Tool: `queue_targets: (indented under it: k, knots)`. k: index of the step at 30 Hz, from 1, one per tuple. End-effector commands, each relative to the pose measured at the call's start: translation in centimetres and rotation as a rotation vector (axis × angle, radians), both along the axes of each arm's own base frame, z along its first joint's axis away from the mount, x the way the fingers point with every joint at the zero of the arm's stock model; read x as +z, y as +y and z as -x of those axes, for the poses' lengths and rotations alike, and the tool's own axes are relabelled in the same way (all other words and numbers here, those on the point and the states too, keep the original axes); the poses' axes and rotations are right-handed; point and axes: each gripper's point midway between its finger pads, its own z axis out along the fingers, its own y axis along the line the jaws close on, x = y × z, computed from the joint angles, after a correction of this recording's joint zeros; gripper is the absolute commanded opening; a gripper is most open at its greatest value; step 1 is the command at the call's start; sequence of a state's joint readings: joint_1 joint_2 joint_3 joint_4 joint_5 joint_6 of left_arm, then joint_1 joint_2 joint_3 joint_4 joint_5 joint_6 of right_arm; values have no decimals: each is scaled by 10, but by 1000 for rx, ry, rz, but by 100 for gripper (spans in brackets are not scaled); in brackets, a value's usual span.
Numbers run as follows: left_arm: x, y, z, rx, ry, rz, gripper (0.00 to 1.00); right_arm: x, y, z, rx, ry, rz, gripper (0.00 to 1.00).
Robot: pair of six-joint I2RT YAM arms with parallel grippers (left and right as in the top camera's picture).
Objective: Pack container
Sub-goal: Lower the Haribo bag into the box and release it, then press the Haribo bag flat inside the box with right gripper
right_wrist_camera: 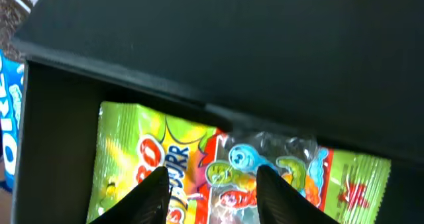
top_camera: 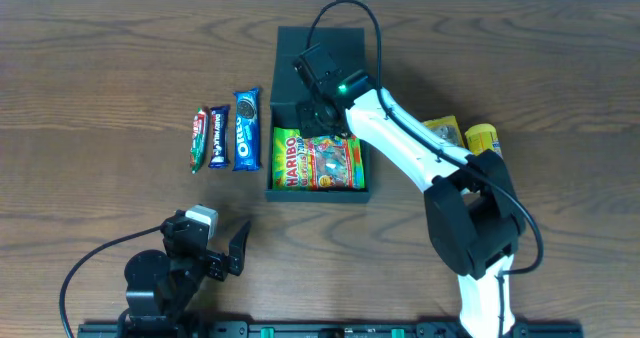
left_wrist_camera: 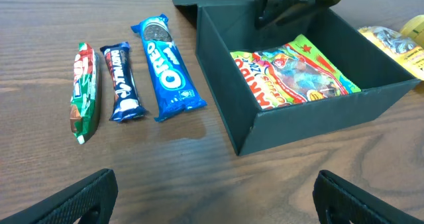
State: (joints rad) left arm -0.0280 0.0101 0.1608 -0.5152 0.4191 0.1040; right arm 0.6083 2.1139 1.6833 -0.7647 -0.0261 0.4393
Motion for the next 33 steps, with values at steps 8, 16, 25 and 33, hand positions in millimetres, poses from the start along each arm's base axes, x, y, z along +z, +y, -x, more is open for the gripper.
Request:
queue_targets:
  k: [8,16,25,33]
  knots:
    - [-6,-1,1,-5,14,11,95,-51,-9,8,4,93,94,27]
    - [-6,-1,1,-5,14,11,95,-55,-14,35,22,222,88,28]
    - [-6,-1,1,-5,13,11,95,-43,-4,34,99,223,44,26]
    - [-6,-1,1,-4,14,10,95,-29,-3,17,87,163,46,15]
